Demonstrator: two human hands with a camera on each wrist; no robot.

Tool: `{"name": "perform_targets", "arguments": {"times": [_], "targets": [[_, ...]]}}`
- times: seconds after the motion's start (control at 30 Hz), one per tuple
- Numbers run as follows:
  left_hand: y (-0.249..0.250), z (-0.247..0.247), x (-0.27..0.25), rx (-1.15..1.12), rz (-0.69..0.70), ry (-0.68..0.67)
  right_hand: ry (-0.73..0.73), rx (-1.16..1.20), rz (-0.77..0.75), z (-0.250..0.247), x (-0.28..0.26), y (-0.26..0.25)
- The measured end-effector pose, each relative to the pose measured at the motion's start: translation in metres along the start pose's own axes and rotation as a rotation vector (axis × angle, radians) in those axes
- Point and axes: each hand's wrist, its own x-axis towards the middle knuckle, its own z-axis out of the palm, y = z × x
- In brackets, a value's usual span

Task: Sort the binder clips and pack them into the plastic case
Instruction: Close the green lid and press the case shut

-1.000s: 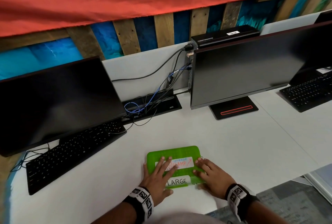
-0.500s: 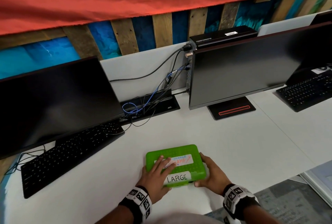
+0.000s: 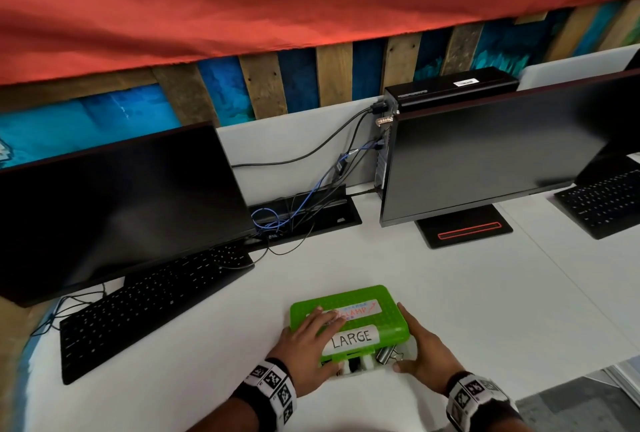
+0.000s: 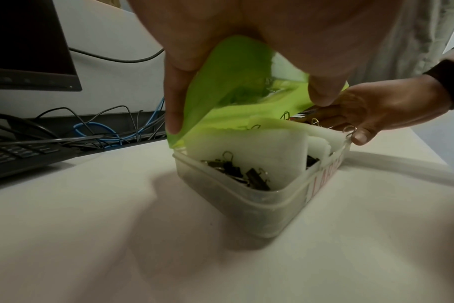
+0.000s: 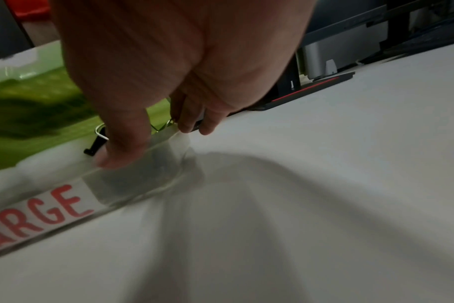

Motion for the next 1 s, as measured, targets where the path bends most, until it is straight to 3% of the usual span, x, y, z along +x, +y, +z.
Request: {"name": "perform_targets", "arguments": {"times": [0.43,0.7,0.87,1.0], "targets": [[-0.001,-0.003,0.001,-0.023,0.020,0.006,0.288,0.023,0.116,0.000,0.024,-0.020],[-0.005,-0.004,0.001,-0.018,0.033,-0.007,0.091,0.142,0.095,-0.011,0.020,-0.012],[-0.001,-0.001,0.005,-0.026,0.031,0.005,0.227,0.021,0.061,-0.004,0.018,-0.010],[0.000,0.004,0.007,-0.014,0.027,0.015,0.243,0.025,0.040,-0.003,0.014,-0.010]]}}
